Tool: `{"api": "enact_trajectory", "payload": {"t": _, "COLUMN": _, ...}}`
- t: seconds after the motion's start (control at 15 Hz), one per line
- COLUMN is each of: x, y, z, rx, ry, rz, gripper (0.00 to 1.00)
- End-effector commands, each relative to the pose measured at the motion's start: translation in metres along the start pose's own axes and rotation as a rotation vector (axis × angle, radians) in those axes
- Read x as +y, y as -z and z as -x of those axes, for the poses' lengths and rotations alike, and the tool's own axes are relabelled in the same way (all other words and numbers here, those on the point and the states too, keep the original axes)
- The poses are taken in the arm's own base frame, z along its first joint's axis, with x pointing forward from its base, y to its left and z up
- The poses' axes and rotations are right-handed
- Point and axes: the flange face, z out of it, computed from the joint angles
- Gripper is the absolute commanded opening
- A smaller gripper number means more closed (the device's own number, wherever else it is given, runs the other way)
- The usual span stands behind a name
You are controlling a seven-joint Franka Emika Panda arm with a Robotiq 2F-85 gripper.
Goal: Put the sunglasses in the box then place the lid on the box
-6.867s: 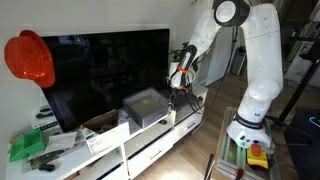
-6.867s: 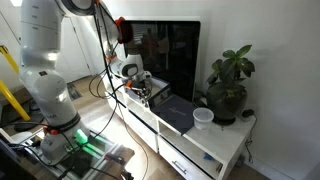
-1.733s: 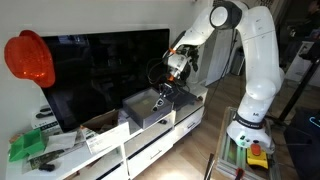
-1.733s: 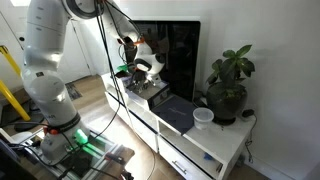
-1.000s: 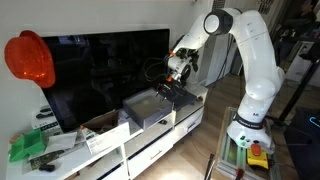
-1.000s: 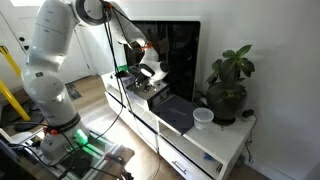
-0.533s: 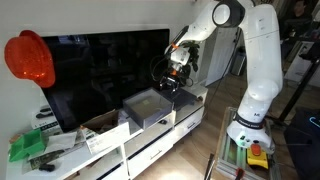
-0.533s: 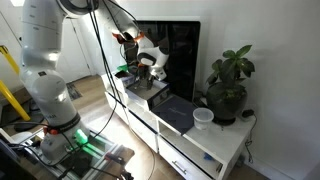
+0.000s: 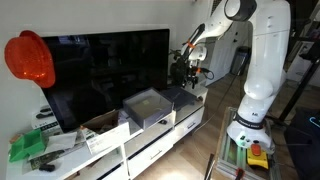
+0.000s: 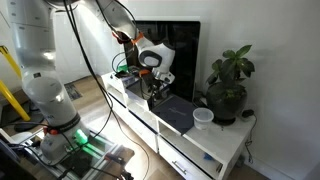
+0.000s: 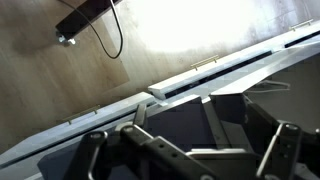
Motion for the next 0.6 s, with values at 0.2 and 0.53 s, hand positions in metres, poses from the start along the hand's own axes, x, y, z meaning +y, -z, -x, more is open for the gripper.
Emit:
{"api": "enact_trajectory", "payload": {"t": 0.2, "x": 0.027, "y": -0.002, "z": 0.005, "rx": 0.01, "ry": 0.038, "rz": -0.006, "gripper": 1.0}}
{"api": "enact_trajectory", "payload": {"t": 0.53, "x": 0.055, "y": -0.019, "z": -0.016, "rx": 0.016, "ry": -0.046, "rz": -0.013, "gripper": 1.0}}
